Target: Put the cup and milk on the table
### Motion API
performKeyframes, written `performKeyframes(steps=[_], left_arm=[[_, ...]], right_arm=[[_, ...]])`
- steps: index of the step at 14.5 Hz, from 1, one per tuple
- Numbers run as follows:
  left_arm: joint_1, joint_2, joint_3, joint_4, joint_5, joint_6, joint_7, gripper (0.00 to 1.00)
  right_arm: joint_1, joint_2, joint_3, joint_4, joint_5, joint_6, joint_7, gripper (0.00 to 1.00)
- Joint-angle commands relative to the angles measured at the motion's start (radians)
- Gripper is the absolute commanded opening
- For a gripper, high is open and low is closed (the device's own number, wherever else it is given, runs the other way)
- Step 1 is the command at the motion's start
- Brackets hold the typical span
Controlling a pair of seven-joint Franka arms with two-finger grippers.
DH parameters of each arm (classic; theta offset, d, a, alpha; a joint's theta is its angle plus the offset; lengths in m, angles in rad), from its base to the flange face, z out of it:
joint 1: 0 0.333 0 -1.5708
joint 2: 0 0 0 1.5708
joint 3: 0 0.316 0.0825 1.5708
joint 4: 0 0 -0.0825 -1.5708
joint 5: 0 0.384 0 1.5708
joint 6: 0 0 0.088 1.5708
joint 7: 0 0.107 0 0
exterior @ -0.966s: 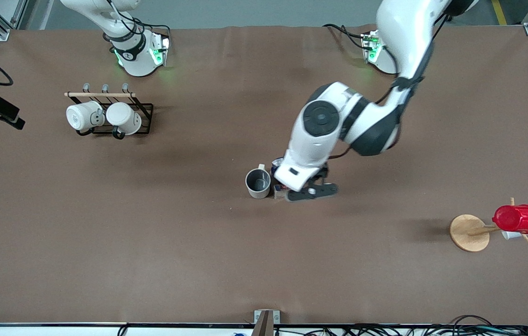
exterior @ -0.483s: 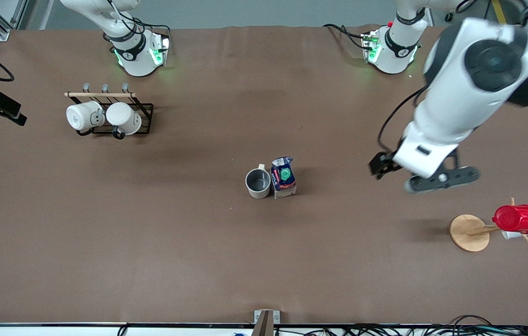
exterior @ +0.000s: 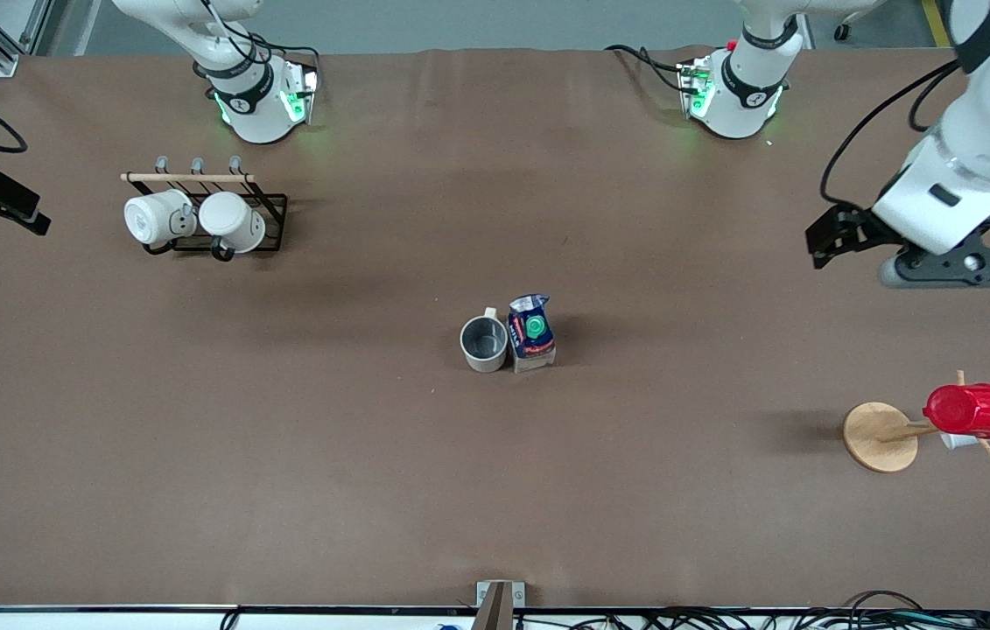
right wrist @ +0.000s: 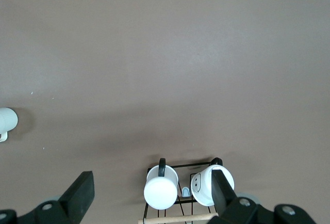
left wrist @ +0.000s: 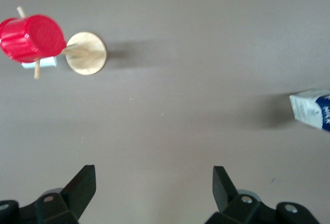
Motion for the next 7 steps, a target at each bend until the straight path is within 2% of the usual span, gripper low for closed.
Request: performKeyframes(steps=[1, 5, 7], left_arm=[[0.044, -0.123, -0.003, -0.135, -0.057, 0.0, 0.042, 1.0], [0.116, -0.217, 0.003, -0.232, -0.104, 0.0, 0.127, 1.0], [0.118, -0.228, 0.003, -0.232, -0.108, -0.003, 0.13, 1.0]], right_arm=[[-0.007, 0.004, -0.002, 0.012, 0.016, -0.013, -0.05, 1.0], [-0.009, 0.004, -0.003, 0.012, 0.014, -0.013, -0.061, 1.0], [-0.009, 0.004, -0.003, 0.011, 0.014, -0.013, -0.06, 1.0]])
